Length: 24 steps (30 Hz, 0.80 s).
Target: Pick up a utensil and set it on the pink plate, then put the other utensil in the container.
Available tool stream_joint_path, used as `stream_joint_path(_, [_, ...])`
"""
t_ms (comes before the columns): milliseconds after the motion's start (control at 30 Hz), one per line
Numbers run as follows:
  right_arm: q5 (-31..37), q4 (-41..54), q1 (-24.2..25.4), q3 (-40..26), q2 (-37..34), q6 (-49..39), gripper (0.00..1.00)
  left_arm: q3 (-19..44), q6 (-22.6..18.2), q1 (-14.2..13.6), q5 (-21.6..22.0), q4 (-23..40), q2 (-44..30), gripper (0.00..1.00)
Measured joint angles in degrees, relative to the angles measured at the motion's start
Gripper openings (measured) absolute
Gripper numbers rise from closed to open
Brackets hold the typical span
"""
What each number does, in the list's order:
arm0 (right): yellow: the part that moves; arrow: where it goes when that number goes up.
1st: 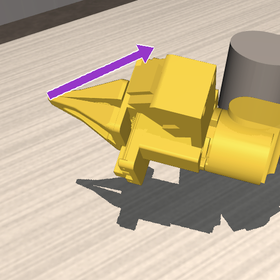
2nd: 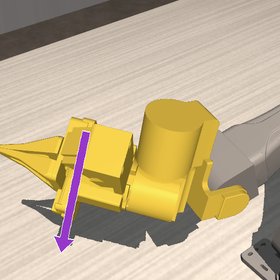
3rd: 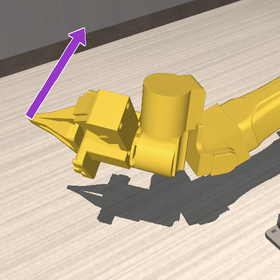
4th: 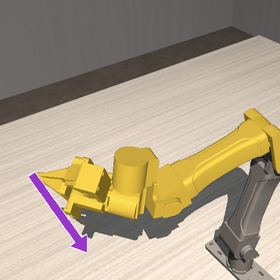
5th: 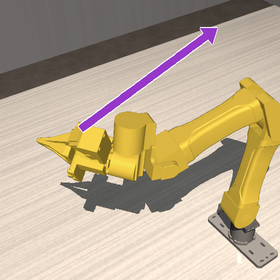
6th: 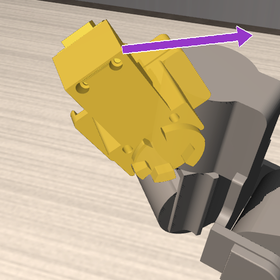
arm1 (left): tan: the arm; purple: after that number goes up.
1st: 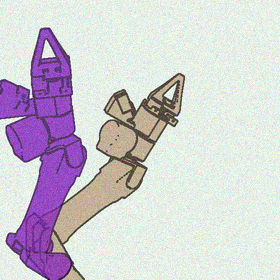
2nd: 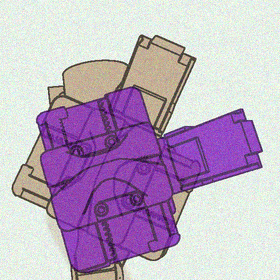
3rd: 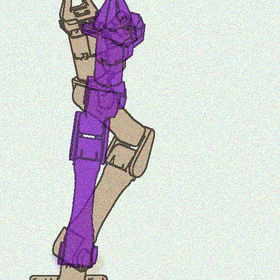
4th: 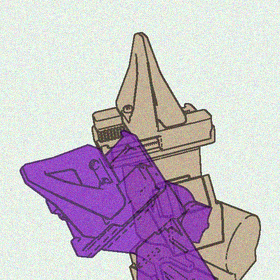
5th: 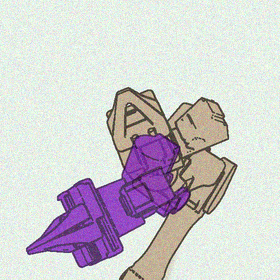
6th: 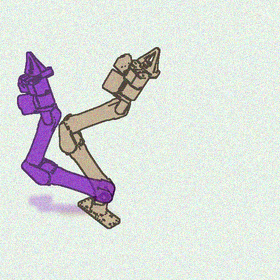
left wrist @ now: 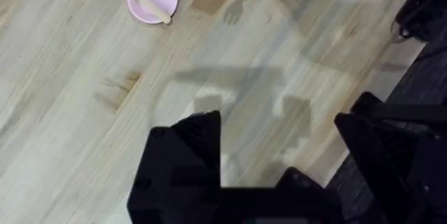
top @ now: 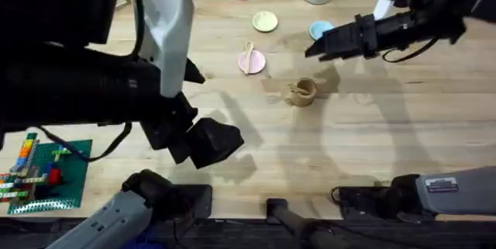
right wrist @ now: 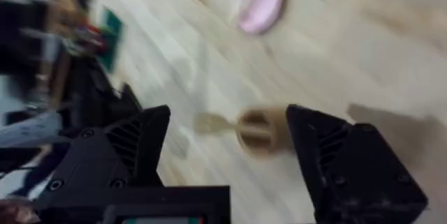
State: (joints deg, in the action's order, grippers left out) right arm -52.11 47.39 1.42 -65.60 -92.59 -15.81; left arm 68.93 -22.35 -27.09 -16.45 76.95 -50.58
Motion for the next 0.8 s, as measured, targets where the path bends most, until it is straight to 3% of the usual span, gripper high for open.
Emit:
stream_joint_path(200, [16.9, 14.3, -2.8, -10.1, 3.2, -0.3, 0.997, 0.0, 0.0, 0.0, 0.2, 0.0, 0.0, 0.992])
stream_joint_path(400, [28.8, 26.2, -2.9, -21.3, 5.0, -0.5, 0.998, 0.0, 0.0, 0.0, 0.2, 0.0, 0.0, 0.993])
stream_joint_path(633, [34.8, 38.5, -2.9, -31.1, 5.0, -0.5, 0.998, 0.0, 0.0, 0.0, 0.2, 0.0, 0.0, 0.993])
stream_joint_path(800, [36.3, 42.3, -2.9, -34.9, 5.0, -0.5, 0.998, 0.0, 0.0, 0.0, 0.4, 0.0, 0.0, 0.994])
